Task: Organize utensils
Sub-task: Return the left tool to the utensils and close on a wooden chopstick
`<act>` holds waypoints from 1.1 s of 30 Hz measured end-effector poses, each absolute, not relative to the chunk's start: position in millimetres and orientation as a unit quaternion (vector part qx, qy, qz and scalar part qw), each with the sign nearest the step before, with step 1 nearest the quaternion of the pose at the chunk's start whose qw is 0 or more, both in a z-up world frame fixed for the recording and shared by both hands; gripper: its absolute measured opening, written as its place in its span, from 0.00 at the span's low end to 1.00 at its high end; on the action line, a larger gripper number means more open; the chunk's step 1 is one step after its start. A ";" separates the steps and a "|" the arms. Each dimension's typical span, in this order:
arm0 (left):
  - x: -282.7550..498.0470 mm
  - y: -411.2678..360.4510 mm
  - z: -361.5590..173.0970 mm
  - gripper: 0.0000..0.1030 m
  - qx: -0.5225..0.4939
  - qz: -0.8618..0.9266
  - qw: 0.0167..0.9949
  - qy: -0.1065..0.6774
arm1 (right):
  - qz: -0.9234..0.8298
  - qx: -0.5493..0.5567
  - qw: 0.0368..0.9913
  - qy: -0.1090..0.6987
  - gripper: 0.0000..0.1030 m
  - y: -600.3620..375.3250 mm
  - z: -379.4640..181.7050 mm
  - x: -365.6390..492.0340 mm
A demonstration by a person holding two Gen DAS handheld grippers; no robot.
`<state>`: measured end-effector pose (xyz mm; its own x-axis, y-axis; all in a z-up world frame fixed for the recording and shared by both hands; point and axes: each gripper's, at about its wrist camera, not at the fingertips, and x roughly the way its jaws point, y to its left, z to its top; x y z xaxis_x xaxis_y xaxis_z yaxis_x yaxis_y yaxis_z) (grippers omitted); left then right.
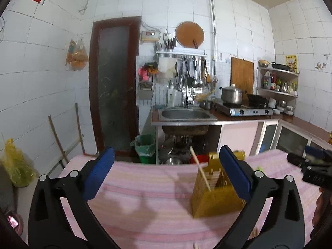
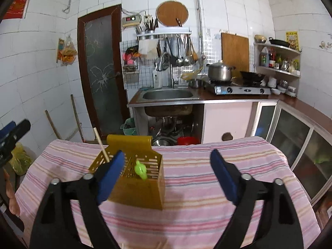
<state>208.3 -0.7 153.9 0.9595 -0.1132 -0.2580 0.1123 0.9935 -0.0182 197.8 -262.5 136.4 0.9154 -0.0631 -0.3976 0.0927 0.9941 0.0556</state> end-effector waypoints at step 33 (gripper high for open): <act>191.9 -15.4 -11.7 0.95 0.018 -0.058 0.936 0.346 | -0.118 0.039 0.934 0.336 0.95 -268.3 -7.2 150.8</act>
